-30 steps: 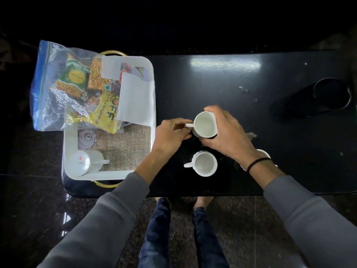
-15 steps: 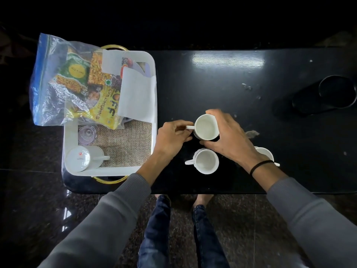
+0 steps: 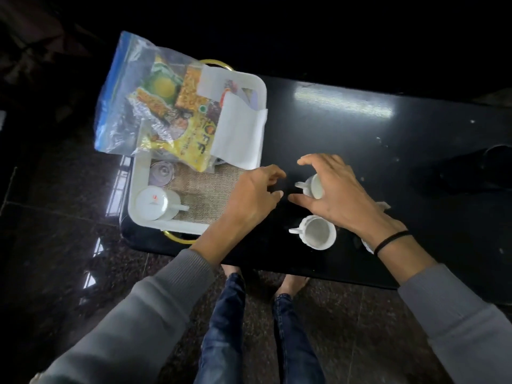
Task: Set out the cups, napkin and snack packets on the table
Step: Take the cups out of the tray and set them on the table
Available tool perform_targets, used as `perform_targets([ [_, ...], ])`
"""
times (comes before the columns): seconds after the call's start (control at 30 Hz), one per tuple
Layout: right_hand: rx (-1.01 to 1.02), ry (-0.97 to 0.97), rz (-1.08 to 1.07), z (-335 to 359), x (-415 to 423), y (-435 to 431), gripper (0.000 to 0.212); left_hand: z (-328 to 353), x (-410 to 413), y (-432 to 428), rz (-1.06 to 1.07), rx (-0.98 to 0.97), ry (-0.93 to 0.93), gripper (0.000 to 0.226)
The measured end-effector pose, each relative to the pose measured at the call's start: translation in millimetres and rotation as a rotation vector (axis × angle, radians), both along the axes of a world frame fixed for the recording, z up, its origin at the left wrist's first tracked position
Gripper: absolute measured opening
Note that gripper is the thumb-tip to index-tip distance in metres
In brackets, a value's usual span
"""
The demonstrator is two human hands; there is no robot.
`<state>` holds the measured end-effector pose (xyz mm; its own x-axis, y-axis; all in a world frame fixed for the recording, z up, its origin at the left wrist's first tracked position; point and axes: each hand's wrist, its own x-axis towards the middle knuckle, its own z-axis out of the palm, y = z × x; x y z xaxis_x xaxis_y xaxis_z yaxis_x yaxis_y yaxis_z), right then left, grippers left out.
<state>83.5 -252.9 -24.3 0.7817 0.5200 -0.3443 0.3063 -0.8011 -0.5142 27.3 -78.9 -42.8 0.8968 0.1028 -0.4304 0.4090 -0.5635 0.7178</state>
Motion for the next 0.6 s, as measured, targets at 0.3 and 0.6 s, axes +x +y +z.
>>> perform_targets([
  [0.3,0.156,0.244,0.109,-9,-30,131,0.051,23,-48,103,-0.248,0.570,-0.100,0.028],
  [0.6,0.171,0.523,0.018,-41,-58,200,0.056,7,-82,183,-0.286,0.564,0.241,0.072],
])
